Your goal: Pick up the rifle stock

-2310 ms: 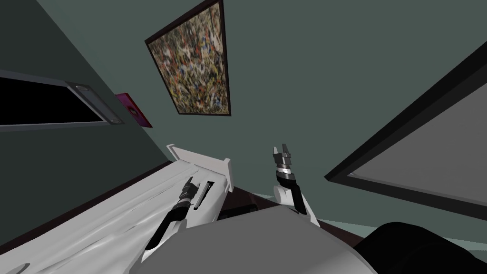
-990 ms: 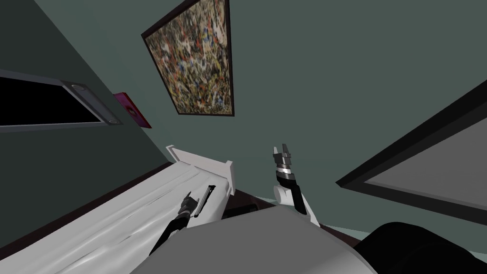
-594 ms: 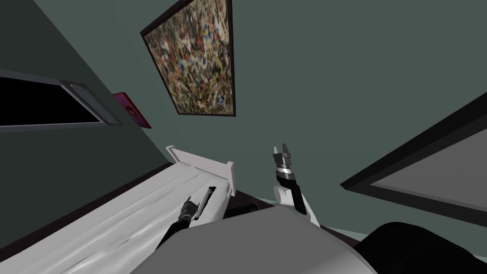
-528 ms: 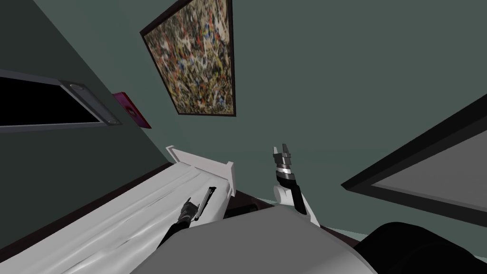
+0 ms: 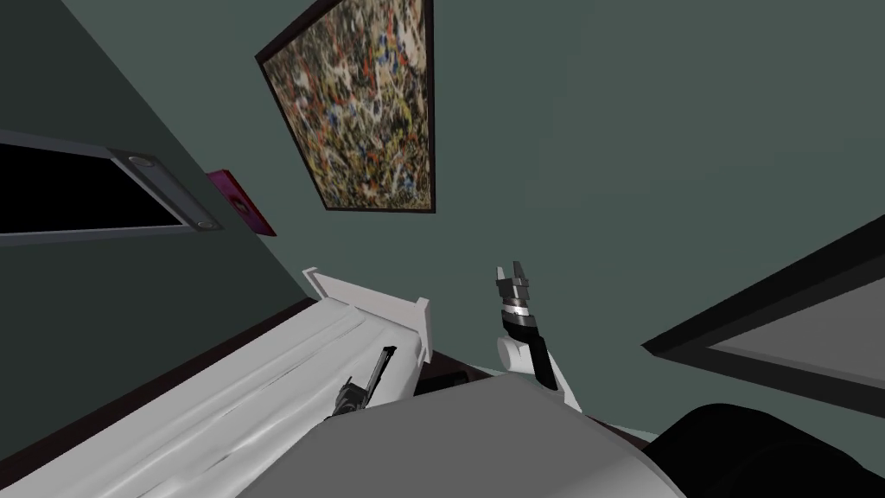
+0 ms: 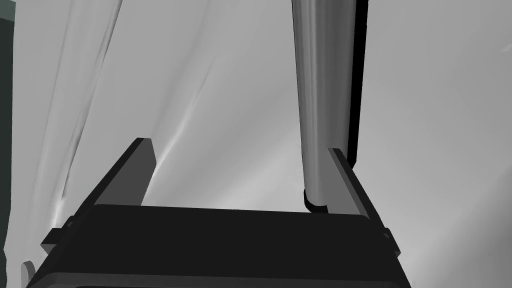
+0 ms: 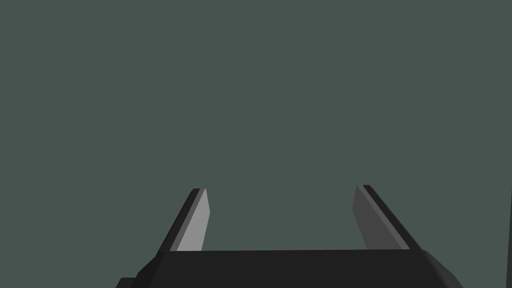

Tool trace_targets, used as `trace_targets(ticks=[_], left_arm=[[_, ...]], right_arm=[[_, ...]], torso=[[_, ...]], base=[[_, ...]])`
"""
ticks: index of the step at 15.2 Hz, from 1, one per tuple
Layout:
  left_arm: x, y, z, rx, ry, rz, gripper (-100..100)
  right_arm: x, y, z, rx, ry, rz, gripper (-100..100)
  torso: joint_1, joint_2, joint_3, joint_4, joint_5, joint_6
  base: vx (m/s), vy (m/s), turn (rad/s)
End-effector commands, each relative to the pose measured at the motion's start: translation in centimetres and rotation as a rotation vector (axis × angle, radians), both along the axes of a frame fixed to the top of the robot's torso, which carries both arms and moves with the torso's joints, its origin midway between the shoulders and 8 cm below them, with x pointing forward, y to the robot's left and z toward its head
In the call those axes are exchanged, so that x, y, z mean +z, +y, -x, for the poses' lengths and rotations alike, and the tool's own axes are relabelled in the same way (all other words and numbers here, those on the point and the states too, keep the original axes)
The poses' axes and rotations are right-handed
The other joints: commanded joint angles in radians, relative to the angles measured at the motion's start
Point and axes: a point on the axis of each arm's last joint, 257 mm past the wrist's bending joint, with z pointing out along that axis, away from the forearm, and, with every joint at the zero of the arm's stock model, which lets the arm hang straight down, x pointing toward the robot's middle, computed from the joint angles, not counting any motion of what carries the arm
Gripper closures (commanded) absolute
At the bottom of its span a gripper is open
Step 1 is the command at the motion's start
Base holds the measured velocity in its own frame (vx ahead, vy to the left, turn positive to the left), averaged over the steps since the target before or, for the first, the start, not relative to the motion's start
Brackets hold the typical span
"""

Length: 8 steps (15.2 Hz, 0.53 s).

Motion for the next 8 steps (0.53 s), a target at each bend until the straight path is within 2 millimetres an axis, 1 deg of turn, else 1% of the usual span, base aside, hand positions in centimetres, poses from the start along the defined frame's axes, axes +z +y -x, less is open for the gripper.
trace_targets(ticks=[1,3,4,6,8], left_arm=[[-1.4,-2.1,0.9,0.03,0.03,0.055,-100],[-2.8,-5.3,1.7,0.064,0.054,0.125,-100],[-2.8,-5.3,1.7,0.064,0.054,0.125,-100],[-3.7,-8.6,2.0,0.089,0.067,0.188,-100],[-3.7,-9.0,1.9,0.09,0.067,0.194,-100]], right_arm=[[0.0,0.0,0.0,0.0,0.0,0.0,0],[0.0,0.0,0.0,0.0,0.0,0.0,0],[0.0,0.0,0.0,0.0,0.0,0.0,0],[0.0,0.0,0.0,0.0,0.0,0.0,0],[0.0,0.0,0.0,0.0,0.0,0.0,0]], torso=[[0.0,0.0,0.0,0.0,0.0,0.0],[0.001,-0.001,0.0,0.0,0.0,0.0],[0.002,-0.002,-0.001,0.0,0.0,0.0],[0.0,0.0,0.0,0.0,0.0,0.0],[0.001,0.001,0.001,0.0,0.0,0.0]], base=[[0.119,0.101,0.009],[0.135,0.125,0.006],[0.12,0.108,-0.001],[0.095,0.106,0.01],[0.08,0.09,-0.002]])
